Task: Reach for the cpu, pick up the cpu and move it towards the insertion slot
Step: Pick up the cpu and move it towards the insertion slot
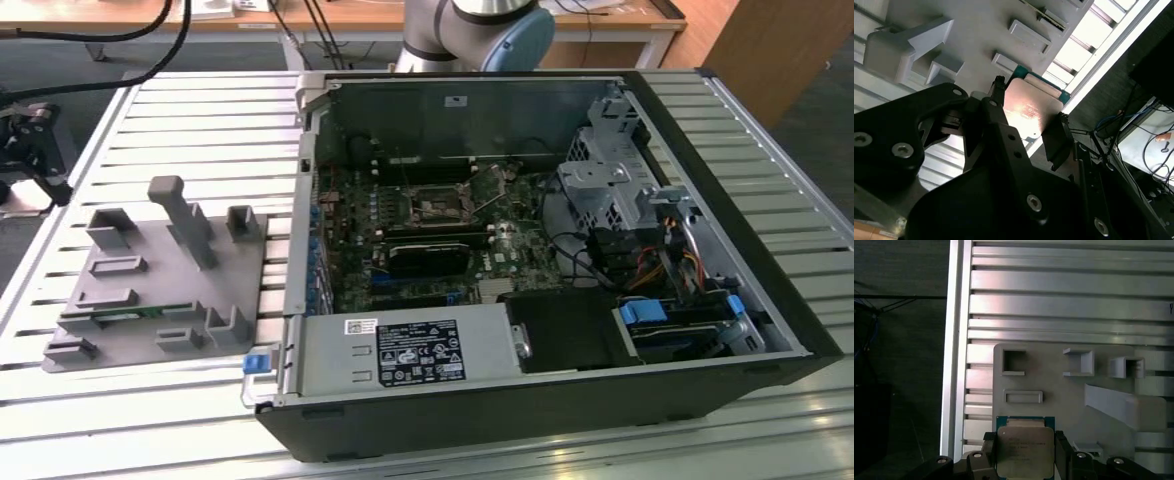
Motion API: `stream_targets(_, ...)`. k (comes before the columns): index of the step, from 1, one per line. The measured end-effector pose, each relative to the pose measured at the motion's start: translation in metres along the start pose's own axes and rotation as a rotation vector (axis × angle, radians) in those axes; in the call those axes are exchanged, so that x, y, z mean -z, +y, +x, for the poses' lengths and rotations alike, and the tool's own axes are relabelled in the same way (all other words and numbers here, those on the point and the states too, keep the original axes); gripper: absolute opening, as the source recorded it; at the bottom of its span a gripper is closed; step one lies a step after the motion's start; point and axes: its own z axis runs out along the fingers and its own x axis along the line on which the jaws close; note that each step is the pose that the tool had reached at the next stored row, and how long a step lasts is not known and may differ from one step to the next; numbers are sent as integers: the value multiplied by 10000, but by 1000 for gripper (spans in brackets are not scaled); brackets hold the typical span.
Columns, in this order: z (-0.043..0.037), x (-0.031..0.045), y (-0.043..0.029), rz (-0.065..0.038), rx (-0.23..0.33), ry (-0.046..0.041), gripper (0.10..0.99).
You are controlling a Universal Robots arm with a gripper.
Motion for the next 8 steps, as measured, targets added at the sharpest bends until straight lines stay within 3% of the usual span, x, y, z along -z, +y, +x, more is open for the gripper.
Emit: stream_targets(8,2,170,21,11,-3,-1,545)
